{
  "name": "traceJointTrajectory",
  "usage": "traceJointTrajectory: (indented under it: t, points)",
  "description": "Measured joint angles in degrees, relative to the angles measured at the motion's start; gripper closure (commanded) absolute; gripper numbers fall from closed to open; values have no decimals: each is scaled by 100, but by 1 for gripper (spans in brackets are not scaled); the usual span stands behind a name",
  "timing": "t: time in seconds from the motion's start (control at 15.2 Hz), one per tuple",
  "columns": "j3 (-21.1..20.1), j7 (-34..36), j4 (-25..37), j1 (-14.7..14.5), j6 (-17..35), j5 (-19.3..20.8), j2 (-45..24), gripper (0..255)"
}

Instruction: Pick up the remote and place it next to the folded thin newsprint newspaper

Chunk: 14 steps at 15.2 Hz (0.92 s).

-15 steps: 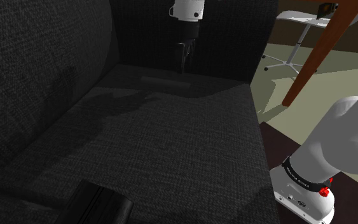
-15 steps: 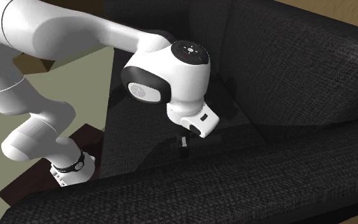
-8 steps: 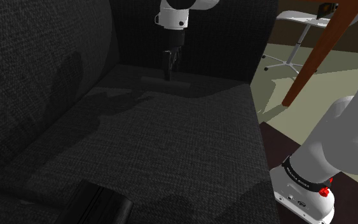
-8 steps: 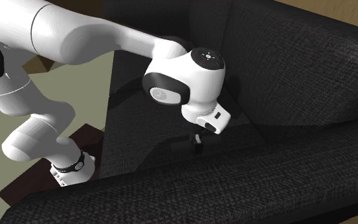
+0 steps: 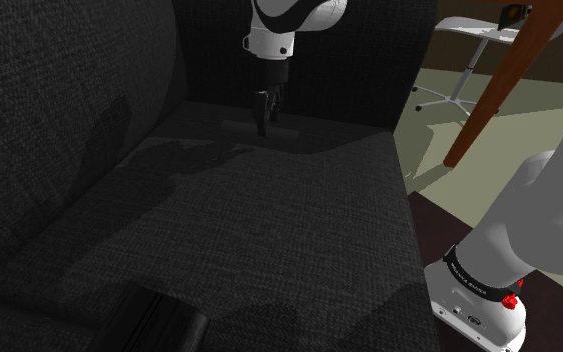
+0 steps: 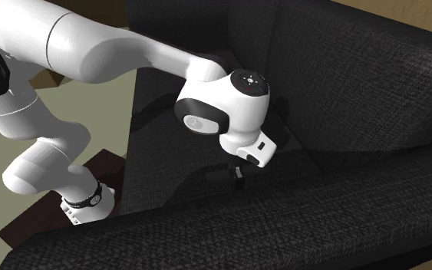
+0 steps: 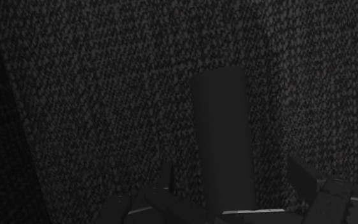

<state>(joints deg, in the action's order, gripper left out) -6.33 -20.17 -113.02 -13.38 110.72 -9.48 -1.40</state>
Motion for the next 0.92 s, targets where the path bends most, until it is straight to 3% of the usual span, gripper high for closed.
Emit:
traceJointTrajectory:
  t: [0.13, 0.2, 0.92]
  points:
    - [-1, 0, -4, -1, 5, 0, -1, 0]
    - [-1, 0, -5, -1, 6, 0, -1, 255]
    - [5, 2, 13, 3, -13, 2, 20, 255]
